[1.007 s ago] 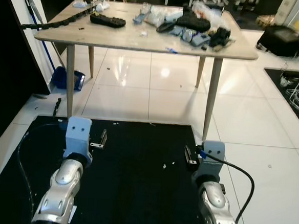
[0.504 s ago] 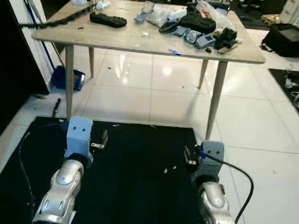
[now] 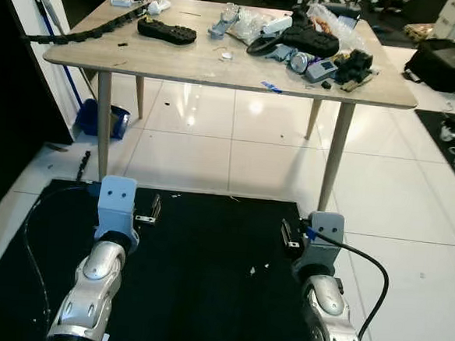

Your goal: Picking trash to rubbish bin

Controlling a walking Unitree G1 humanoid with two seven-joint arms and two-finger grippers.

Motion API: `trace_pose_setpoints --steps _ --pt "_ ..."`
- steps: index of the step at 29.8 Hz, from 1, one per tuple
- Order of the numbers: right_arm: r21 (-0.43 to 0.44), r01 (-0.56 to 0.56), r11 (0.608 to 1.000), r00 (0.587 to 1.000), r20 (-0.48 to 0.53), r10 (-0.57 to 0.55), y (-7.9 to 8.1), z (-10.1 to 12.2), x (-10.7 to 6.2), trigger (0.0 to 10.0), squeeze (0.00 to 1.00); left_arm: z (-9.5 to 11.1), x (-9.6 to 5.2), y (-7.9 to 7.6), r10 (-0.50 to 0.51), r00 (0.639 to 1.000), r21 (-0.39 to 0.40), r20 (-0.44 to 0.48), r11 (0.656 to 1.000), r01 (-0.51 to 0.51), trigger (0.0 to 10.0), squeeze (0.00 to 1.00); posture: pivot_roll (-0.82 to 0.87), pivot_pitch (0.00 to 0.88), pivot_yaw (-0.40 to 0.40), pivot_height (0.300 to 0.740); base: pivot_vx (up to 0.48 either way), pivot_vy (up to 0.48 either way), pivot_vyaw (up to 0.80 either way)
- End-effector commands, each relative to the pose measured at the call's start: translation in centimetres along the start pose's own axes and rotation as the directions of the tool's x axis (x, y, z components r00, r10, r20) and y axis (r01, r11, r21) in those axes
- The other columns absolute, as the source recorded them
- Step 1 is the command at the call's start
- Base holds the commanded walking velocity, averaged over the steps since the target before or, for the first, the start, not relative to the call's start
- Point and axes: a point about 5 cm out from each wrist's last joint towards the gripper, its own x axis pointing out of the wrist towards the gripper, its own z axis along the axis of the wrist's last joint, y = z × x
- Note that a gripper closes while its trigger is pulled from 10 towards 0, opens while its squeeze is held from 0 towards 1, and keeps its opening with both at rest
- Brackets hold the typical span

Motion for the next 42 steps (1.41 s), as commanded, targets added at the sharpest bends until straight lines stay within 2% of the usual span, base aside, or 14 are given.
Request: trace_pose_setpoints --steps 1,34,36,42 --pt "0.01 0.003 1.0 1.0 0.001 -0.003 0.0 0.0 -0.1 10.0 0.0 -0.5 -0.3 0.2 0.011 1.0 0.004 -0.023 1.0 -0.011 10.0 0.0 0.02 0.146 0.008 0.74 0.296 0.0 0.0" --pt "0.036 0.012 0.999 1.0 0.013 -0.012 0.0 0.5 0.0 10.0 0.0 -0.4 0.0 -0.1 0.008 1.0 0.007 -0.018 1.0 -0.008 10.0 0.0 0.0 0.154 0.005 0.74 0.295 0.0 0.0" --pt "-0.012 0.001 1.0 1.0 0.031 0.0 0.0 0.9 0.1 10.0 0.0 -0.3 0.0 -0.1 0.008 1.0 0.007 -0.016 1.0 -0.008 10.0 0.0 0.01 0.153 0.006 0.74 0.292 0.0 0.0" --pt "-0.024 0.001 1.0 0.998 0.061 0.001 0.1 1.5 0.3 10.0 0.0 -0.3 0.1 0.0 0.006 1.0 0.012 -0.015 1.0 -0.006 10.0 0.0 0.01 0.148 0.009 0.74 0.294 0.0 0.4"
